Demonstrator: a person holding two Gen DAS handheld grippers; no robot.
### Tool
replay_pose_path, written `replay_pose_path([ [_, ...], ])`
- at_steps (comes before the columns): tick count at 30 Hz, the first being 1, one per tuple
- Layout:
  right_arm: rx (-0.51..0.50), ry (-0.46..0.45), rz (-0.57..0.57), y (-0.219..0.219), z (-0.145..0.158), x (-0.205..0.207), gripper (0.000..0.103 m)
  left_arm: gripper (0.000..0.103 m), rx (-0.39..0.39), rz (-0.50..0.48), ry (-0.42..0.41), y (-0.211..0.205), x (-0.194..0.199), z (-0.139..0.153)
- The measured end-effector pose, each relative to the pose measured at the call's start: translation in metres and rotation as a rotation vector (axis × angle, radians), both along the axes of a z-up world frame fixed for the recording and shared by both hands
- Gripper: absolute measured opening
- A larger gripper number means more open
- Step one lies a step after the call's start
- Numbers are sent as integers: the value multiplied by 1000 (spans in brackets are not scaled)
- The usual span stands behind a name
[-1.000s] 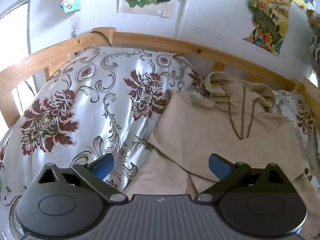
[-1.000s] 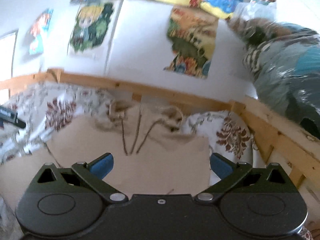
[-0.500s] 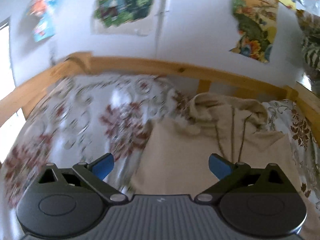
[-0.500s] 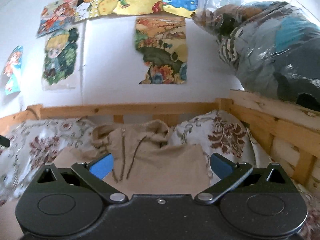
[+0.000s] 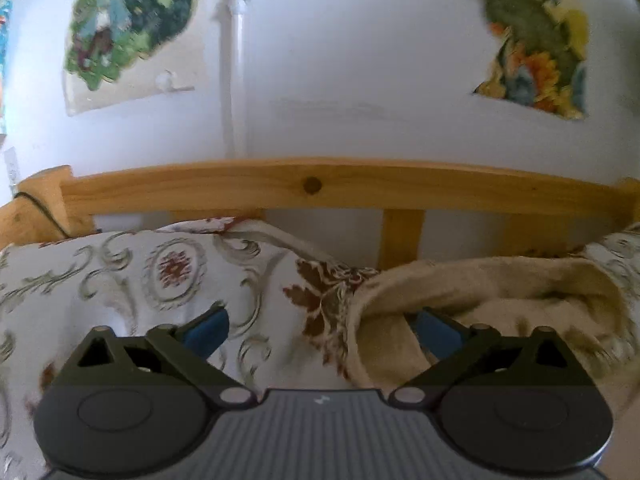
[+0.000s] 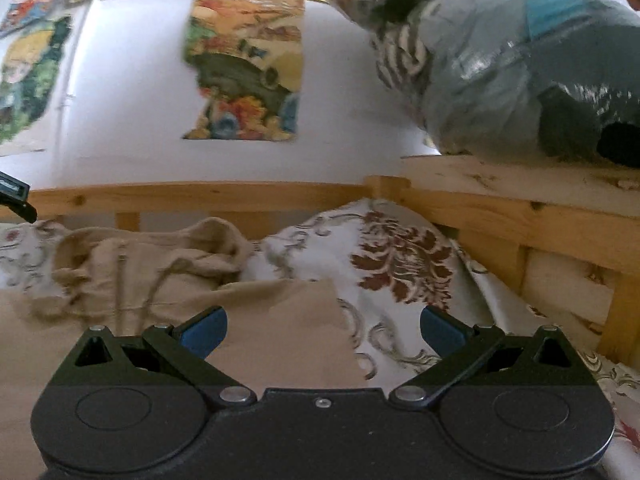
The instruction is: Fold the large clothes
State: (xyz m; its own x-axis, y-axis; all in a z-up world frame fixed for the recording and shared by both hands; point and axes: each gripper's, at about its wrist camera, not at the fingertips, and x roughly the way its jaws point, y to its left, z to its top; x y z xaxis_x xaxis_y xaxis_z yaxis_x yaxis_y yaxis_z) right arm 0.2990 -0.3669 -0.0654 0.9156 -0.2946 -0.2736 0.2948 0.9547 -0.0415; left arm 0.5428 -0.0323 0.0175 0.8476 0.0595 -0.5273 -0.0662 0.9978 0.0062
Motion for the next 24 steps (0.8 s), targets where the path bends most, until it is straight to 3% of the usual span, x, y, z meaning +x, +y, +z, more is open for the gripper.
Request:
replay_pose_path([
  [2,37,14,-9,-7,-3,9,102,95,6,-33,15,-2,20,-3],
  [7,105,68,48,-17,15,39,98,84,125,-135,123,-17,51,-19],
  [10,139,90,106,-16,27,83,98,72,185,-137,134,-18,56,-27],
  [13,118,206,189,-9,35,160,95,51,123,-130,182,-13,65,-33],
  [15,92,268,218,-4,34,202,89,18,71,-114,230,-9,72,-36],
  [16,93,299,219,-2,32,219,86,8,56,-113,248,-8,74,-38],
  [18,89,348,218,1,28,249,75,3,67,-110,229,-8,69,-39],
  [19,83,361,218,2,26,257,56,3,86,-116,194,-9,63,-38],
  [20,78,378,222,3,26,264,27,2,104,-131,147,-9,56,-36],
  [21,81,388,219,4,27,269,14,2,122,-139,85,-8,47,-34],
  [22,89,369,217,4,29,267,5,2,130,-139,27,-5,37,-31],
  [24,67,267,228,7,38,249,4,2,85,-128,-106,9,9,-27],
])
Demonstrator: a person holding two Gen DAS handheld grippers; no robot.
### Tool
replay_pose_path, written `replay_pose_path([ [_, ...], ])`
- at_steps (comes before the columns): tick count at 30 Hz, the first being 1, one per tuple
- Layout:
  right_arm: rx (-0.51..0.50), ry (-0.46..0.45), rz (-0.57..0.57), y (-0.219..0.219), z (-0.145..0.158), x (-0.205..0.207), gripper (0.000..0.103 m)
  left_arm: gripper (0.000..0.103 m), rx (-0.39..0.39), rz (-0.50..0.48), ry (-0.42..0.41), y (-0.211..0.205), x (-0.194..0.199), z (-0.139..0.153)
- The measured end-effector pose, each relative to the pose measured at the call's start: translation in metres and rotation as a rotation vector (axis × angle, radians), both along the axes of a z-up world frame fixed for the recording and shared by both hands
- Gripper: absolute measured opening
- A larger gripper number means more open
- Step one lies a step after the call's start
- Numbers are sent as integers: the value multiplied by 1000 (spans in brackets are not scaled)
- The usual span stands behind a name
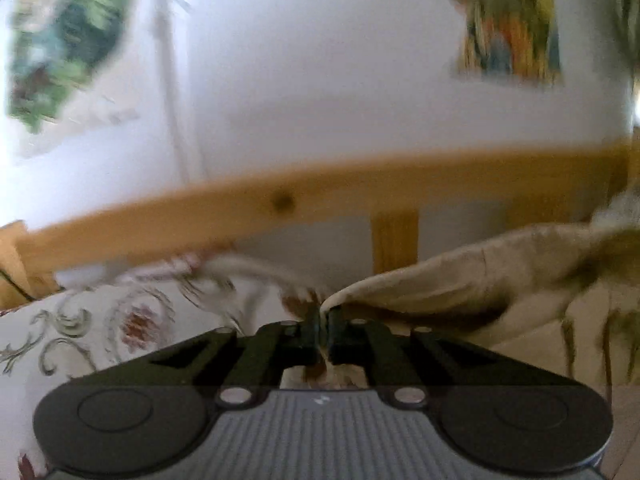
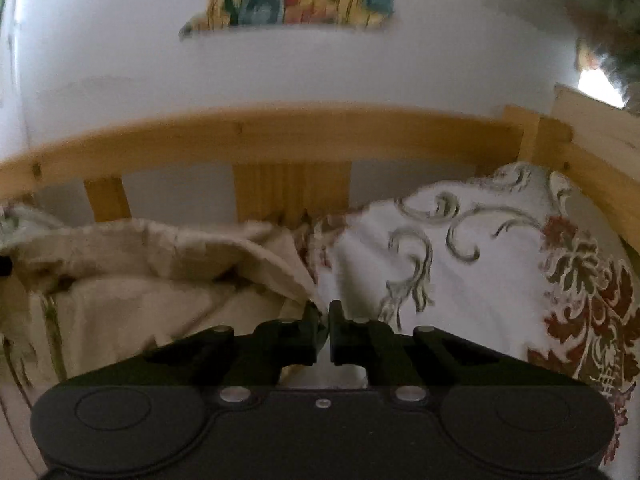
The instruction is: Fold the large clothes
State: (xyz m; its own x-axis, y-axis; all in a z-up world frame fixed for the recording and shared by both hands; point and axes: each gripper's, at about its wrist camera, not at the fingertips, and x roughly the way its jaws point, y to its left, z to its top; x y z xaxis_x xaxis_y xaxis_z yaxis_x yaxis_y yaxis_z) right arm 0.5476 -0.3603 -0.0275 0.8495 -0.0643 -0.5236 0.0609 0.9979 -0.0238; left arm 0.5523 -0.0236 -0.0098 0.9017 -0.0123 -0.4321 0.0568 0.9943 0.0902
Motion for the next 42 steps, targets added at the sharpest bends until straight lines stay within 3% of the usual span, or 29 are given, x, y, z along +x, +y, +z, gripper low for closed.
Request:
replay_pose_path([
  [3,-57,-201,17,8,12,-59,4,2,-88,-52,-131,22,-54,-5],
  [5,-113,-315,50,14,11,-102,4,3,-76,-93,-169,31,-89,-16],
  [8,-215,-380,101,20,-6,-162,7,3,-70,-124,-90,47,-124,-41],
  [14,-193,-245,119,3,-37,-191,11,7,-151,-207,135,66,-137,-75],
  [16,-191,-213,121,3,-42,-190,11,16,-192,-235,241,68,-135,-82],
  [18,-175,-189,112,3,-47,-188,14,36,-252,-231,342,74,-132,-90],
  [20,-161,-163,106,2,-52,-186,22,39,-300,-210,406,81,-129,-95],
  [24,-159,-98,104,2,-63,-178,27,43,-279,-155,378,83,-120,-98],
  [27,-174,-52,97,2,-69,-176,39,43,-304,-135,361,82,-115,-91],
  [29,-216,-29,100,1,-70,-181,61,46,-297,-136,373,83,-113,-85],
  [32,-247,-4,101,-9,-66,-195,89,68,-280,-118,388,95,-121,-80],
  [36,-223,34,47,-26,-56,-213,95,83,-295,-87,339,111,-145,-67],
  [38,-191,39,-4,-33,-49,-217,97,89,-290,-66,269,107,-154,-59],
  [42,-66,-44,3,-20,-38,-209,99,92,-303,-125,199,72,-154,-54],
])
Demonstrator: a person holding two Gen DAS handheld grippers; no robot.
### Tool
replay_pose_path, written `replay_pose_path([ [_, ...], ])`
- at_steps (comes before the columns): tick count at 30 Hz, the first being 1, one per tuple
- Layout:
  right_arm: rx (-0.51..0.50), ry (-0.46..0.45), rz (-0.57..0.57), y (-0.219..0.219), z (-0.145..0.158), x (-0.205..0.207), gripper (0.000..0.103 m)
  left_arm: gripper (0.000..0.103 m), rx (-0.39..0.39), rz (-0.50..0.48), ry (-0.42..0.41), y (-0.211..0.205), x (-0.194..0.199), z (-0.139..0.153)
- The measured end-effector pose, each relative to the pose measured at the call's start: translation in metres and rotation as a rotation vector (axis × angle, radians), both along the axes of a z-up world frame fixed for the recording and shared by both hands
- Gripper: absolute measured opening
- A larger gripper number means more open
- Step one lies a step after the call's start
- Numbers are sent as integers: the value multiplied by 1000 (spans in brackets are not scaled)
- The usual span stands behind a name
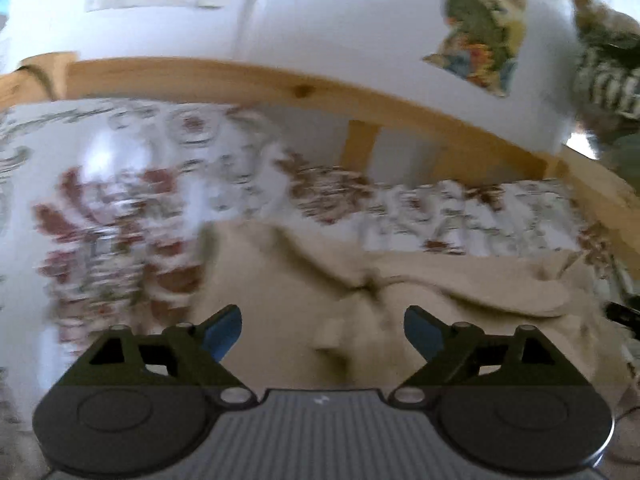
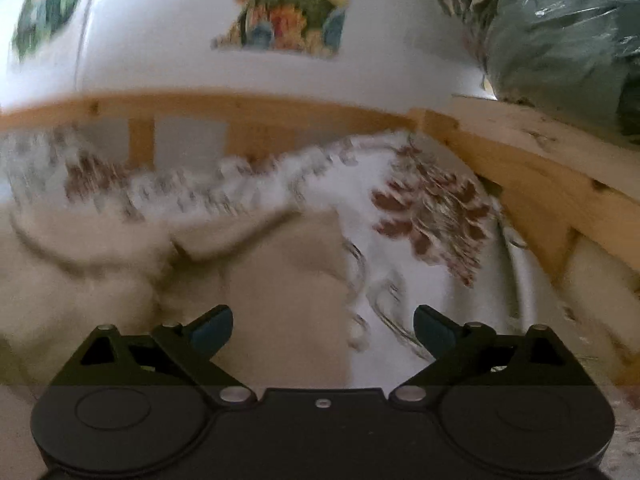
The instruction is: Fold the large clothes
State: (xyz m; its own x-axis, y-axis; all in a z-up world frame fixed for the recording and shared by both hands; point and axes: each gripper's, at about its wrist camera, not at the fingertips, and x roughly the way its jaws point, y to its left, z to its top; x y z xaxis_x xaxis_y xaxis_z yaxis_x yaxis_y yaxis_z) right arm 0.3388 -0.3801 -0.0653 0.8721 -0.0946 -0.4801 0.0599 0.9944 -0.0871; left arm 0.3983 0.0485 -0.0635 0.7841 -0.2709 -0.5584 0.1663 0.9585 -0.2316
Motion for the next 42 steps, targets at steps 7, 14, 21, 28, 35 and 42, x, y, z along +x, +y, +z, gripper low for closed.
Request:
replay_pose_path([
  [7,-203,-10,177,89,-45,42,100,90,179,-16,42,-65,8,-36],
  [14,-240,-17,150,83,-47,30,101,90,75,46,52,-38,-10,-32],
  [21,-264,49,103,73,-58,5,102,94,166,98,154,-35,-3,-56],
  [28,-204,27,59,69,-27,-25,102,95,100,149,202,-17,-27,-29],
  [35,-45,-39,21,72,34,-85,102,102,98,153,119,-9,-99,29],
  [42,-74,-204,43,90,81,-178,102,102,136,110,41,-15,-190,85],
])
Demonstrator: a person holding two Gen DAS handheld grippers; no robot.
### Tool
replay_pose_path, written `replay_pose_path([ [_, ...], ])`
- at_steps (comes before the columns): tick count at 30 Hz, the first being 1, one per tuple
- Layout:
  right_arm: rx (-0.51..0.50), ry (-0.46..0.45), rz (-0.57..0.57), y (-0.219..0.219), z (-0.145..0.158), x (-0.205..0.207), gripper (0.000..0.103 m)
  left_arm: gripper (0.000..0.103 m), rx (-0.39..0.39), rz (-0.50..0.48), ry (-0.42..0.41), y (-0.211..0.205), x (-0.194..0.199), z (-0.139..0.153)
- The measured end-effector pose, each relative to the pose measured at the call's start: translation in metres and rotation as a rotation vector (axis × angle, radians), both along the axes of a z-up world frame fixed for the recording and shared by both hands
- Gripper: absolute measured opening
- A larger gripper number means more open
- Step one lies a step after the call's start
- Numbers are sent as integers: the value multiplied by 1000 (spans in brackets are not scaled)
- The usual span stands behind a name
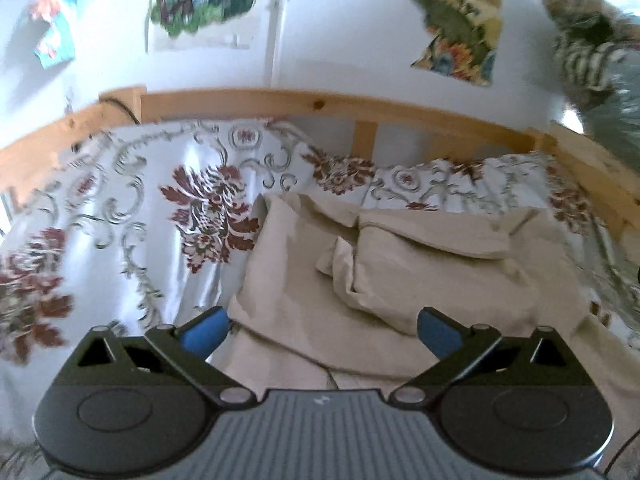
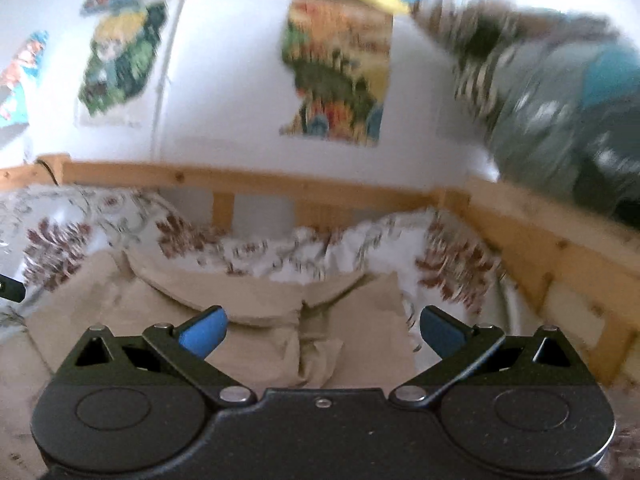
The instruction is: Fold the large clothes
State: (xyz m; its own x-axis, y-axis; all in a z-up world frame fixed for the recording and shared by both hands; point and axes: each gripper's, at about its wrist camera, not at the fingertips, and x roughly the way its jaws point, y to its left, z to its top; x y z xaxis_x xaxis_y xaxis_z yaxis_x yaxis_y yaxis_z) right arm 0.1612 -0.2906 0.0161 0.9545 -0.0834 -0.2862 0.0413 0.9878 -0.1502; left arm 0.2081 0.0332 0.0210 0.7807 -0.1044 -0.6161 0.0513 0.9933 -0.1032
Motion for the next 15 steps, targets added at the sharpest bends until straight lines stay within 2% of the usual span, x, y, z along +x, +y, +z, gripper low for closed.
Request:
replay_pose_path([
  [2,-36,-79,12,8,12,-32,102,102,-11,-10,-26,-2,-26,11],
  [5,-80,-149,17,16,26,-71,102,102,-29,-26,-54,-4,-62,23],
  [10,-170,-247,91,27,35,-129,102,102,-15,-65,-34,-13,-104,25],
  [12,-199,-237,122,32,34,-143,102,102,8,-92,-11,-19,-116,20],
  [15,-240,-193,203,38,34,-149,102,102,88,-152,27,-33,-126,12],
])
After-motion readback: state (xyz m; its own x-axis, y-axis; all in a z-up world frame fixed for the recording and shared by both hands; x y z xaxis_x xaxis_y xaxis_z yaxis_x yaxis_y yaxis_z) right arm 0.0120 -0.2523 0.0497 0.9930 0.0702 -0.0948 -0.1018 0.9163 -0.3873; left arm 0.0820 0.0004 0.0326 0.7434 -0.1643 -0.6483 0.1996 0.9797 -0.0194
